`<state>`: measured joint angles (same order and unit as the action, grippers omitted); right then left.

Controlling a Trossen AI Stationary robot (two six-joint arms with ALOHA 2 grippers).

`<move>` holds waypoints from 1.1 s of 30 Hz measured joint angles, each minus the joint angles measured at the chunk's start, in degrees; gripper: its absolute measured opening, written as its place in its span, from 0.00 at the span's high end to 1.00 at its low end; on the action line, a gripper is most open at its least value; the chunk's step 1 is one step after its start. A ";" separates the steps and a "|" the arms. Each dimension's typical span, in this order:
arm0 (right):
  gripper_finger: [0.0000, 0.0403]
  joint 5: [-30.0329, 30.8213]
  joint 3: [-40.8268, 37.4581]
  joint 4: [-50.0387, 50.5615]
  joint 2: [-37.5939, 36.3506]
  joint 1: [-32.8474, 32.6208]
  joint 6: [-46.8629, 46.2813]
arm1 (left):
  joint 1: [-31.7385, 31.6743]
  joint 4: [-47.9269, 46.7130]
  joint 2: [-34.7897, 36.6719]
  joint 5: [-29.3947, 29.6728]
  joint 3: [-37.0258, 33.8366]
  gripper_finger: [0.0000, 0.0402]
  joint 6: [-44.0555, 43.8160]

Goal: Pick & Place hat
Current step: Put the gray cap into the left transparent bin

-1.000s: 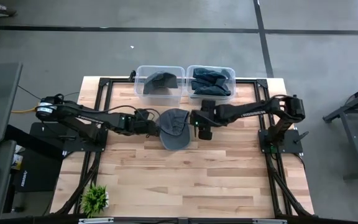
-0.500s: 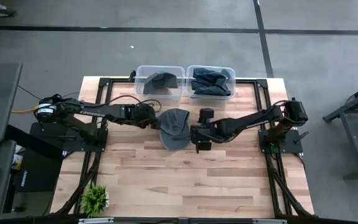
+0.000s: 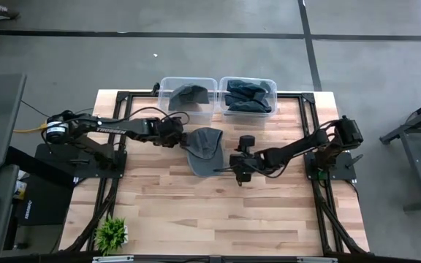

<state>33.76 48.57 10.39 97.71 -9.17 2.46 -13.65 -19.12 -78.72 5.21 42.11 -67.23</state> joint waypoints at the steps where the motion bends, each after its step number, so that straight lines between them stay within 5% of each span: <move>1: 0.52 0.02 -0.72 -1.69 0.00 0.00 0.17 | 0.02 -0.03 -0.10 -0.19 0.00 0.38 -0.55; 13: 0.52 0.95 -2.64 -12.06 0.00 -0.18 3.86 | 0.05 0.14 -2.32 -5.88 0.02 0.38 -4.32; 33: 0.52 2.79 -2.64 -14.31 0.02 -1.88 5.53 | -0.22 10.18 -7.85 -9.42 0.04 0.38 -3.77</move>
<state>36.55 45.93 -3.92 97.73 -11.05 7.99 -13.87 -8.93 -86.56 -4.21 42.15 -71.00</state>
